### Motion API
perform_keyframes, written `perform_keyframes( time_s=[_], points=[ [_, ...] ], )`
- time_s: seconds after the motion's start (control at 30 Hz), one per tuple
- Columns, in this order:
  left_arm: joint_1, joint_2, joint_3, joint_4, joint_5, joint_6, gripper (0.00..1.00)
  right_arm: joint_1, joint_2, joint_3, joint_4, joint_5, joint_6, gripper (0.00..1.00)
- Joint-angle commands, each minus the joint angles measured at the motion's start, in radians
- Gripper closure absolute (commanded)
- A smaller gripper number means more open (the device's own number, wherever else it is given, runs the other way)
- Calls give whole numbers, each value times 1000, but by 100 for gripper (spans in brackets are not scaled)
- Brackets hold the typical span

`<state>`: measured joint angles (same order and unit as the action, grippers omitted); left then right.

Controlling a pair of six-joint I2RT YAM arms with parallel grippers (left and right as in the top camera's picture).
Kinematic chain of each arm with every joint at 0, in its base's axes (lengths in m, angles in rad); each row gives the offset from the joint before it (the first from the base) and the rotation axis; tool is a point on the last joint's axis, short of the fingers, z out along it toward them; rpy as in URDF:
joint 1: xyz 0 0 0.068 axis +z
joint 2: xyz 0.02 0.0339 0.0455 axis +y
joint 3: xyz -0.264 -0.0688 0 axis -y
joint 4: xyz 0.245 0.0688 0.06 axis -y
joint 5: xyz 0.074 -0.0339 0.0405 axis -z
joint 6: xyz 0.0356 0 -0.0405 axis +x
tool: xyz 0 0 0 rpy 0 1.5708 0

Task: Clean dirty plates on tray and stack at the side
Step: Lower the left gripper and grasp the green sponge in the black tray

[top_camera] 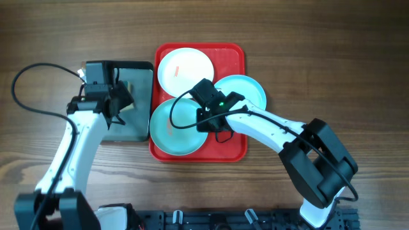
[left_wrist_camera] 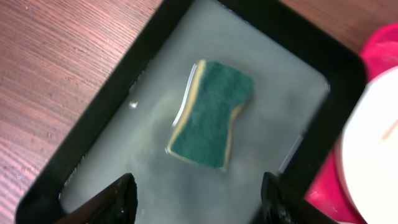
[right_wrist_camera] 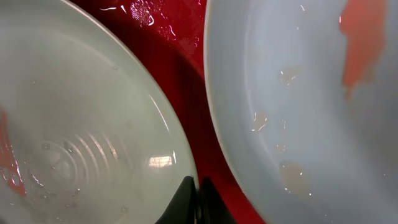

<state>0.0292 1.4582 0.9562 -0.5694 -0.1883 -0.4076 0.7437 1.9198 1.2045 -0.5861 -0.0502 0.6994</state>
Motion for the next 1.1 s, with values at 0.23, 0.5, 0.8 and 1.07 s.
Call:
perform_keyframes(
  time_s=[0.23,0.5,0.8,1.07],
  points=[
    [87,180,-8,196,173,274,38,3,22,-2,19,17,6,95],
    [87,216,-8,262,212,327,48,3,22,-2,21,18,6,95],
    [87,273,-8,266,233,404,45,3,22,-2,28,17,7,95],
    [87,309,-8,269,221,404,50,3,22,-2,27,17,1,95]
  ],
)
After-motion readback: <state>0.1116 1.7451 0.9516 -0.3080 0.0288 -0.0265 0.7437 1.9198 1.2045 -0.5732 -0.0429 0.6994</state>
